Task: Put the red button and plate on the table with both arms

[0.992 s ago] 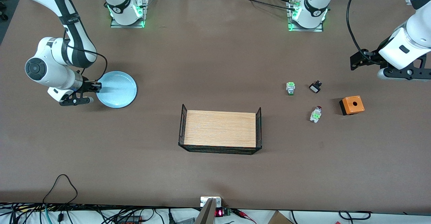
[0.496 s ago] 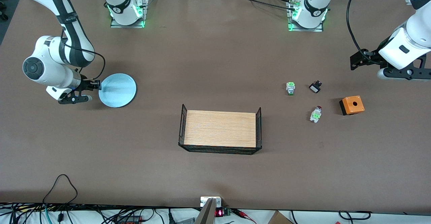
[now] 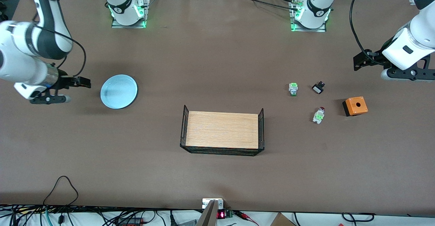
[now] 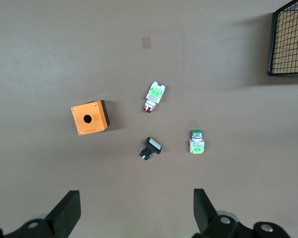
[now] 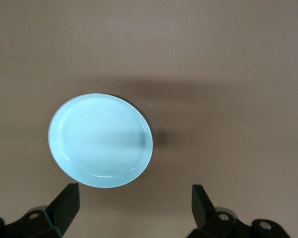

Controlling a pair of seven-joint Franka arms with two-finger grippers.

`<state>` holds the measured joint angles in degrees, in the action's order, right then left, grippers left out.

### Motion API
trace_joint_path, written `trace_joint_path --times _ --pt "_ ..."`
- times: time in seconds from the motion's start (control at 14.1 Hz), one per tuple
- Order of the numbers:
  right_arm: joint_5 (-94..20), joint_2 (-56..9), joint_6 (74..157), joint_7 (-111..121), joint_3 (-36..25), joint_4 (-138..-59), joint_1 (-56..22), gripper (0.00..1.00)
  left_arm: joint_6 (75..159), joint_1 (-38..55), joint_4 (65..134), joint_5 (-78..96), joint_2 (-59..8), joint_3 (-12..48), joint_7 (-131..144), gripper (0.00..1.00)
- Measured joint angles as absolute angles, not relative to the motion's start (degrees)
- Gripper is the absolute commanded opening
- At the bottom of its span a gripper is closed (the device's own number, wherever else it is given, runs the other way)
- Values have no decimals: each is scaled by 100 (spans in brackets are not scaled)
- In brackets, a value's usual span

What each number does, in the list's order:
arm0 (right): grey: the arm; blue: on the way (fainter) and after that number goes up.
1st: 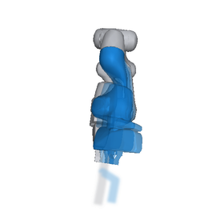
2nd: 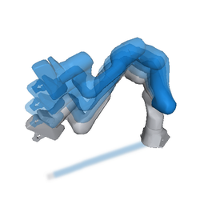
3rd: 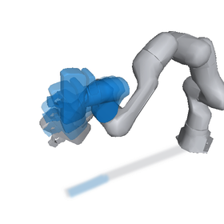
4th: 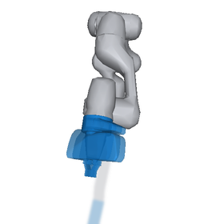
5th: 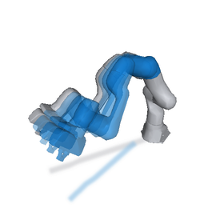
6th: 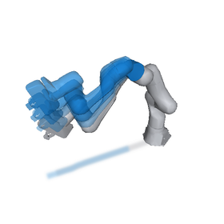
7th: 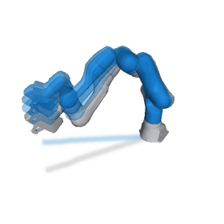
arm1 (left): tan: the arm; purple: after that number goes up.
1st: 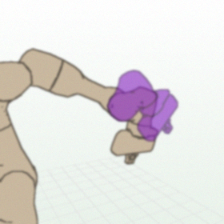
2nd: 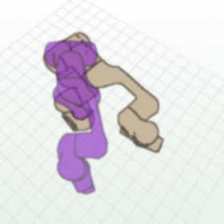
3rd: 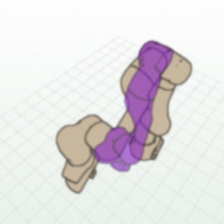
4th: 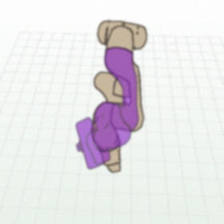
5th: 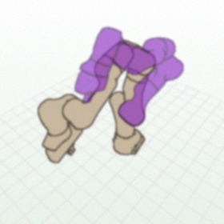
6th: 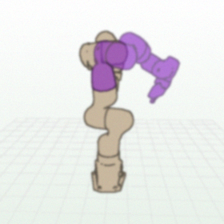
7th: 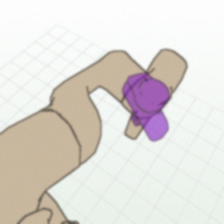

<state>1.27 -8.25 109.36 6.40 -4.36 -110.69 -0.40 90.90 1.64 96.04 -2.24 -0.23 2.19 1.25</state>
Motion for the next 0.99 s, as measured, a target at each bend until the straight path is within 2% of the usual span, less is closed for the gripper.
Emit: trace_joint_path --times 0.5,0.71,0.99 --pt "125 -789 9285 -18 -385 -9076 -446 100 9088 164 9604 -224 -23 219 125 100" --pt "127 -791 9085 -67 -425 -8560 -447 100 9086 164 9604 -224 -23 219 125 100" --pt "128 -794 8871 -66 -501 -8168 -6 100 9085 164 9604 -224 -23 219 125 100"
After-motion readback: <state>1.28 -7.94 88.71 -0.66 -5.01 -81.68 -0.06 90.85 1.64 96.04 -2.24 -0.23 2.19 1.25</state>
